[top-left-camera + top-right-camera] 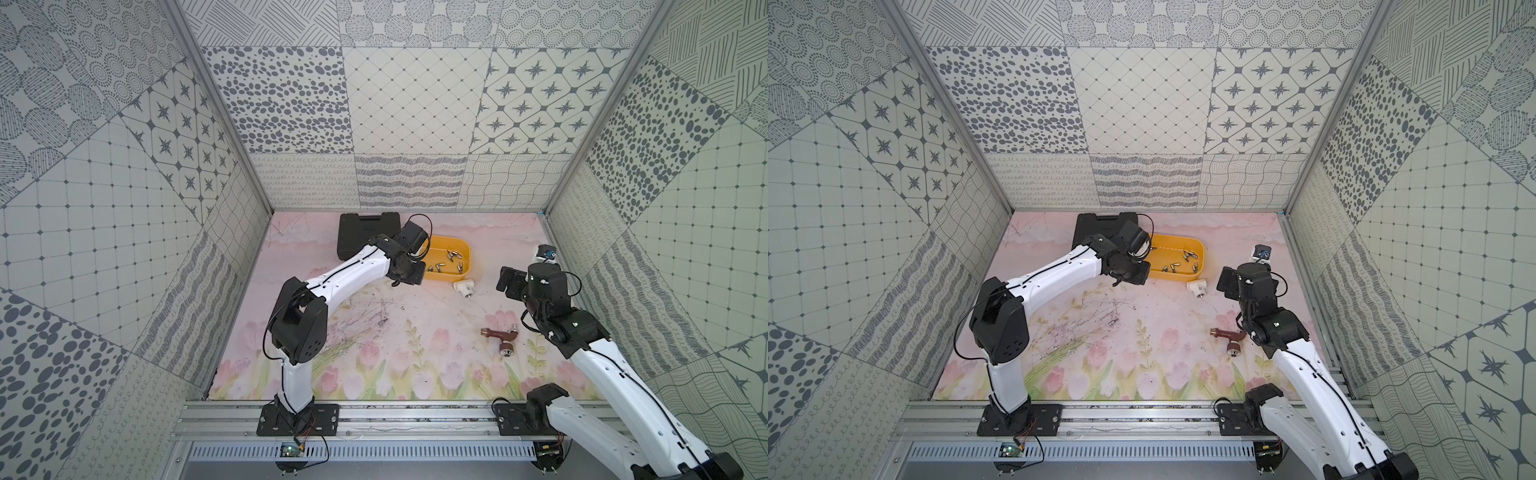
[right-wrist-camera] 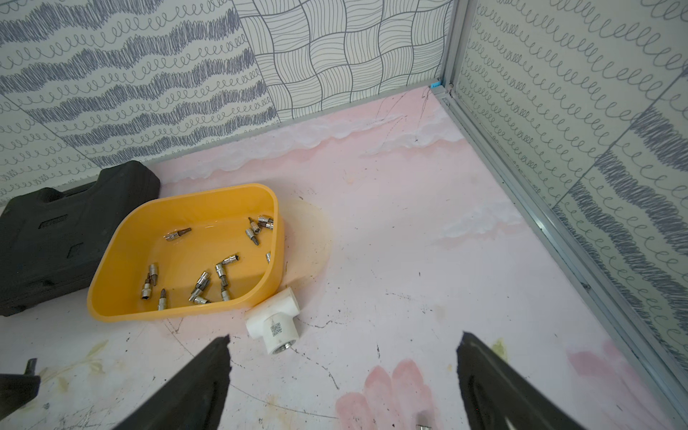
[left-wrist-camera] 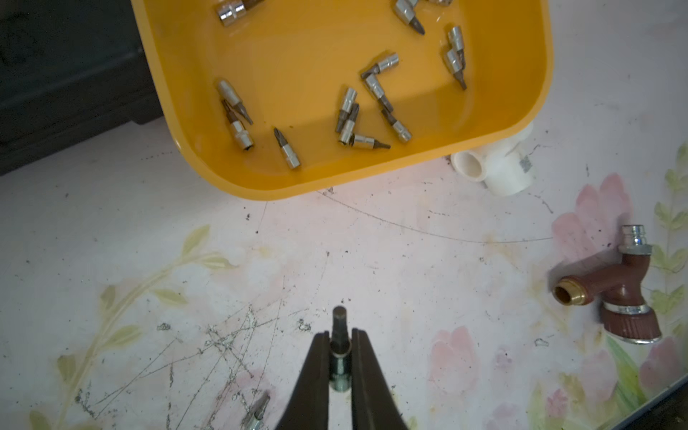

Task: Put the bit on the desktop into the storage box
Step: Pick up the screwdriver bit from the center of the board, then place the screwdriver bit in the storage box.

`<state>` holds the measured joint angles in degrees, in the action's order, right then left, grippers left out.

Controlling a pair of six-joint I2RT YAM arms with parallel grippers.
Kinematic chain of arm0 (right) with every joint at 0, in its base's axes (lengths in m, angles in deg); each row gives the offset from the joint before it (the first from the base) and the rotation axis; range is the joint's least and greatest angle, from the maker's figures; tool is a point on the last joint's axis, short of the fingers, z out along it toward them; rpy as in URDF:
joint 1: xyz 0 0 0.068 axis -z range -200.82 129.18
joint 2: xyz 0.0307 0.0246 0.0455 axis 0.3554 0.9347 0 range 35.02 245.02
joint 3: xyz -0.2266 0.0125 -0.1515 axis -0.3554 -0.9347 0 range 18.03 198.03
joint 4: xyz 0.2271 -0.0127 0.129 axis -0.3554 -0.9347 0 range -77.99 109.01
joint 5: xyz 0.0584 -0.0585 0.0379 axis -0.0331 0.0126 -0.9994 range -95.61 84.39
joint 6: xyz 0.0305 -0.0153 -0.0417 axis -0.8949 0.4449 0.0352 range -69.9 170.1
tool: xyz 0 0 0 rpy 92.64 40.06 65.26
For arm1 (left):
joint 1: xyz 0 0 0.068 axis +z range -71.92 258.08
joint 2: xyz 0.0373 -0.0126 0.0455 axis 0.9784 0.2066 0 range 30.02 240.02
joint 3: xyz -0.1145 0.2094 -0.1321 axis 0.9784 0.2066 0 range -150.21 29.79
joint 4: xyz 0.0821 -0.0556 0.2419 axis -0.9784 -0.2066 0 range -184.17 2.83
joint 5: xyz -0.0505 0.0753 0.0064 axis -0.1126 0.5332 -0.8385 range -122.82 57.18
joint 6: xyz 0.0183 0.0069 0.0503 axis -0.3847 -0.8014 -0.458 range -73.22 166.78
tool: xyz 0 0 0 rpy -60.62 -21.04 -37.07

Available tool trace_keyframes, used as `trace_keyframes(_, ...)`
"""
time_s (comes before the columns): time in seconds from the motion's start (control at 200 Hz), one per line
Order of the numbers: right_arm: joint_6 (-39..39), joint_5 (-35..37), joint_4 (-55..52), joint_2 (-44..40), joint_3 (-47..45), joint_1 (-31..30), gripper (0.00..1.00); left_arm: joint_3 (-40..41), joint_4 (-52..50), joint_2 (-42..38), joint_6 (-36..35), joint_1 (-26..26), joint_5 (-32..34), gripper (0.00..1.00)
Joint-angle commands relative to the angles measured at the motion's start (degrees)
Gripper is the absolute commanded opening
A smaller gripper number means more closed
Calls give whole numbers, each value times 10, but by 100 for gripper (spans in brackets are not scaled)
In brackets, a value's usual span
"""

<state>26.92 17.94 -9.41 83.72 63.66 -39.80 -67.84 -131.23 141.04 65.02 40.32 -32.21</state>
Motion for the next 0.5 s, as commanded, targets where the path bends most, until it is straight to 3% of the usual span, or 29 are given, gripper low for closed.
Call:
trace_keyframes(0.0, -4, -8, 15, -8, 0, 2, 97, -70, -31, 37, -25, 8, -12, 10)
trace_keyframes(0.215, -1, -9, 14, -8, -3, 2, 97, -187, -63, 112, -39, 12, -9, 10)
trace_keyframes(0.495, 3, -9, 13, 5, 2, 2, 97, -272, -58, 195, -49, 25, -12, 11)
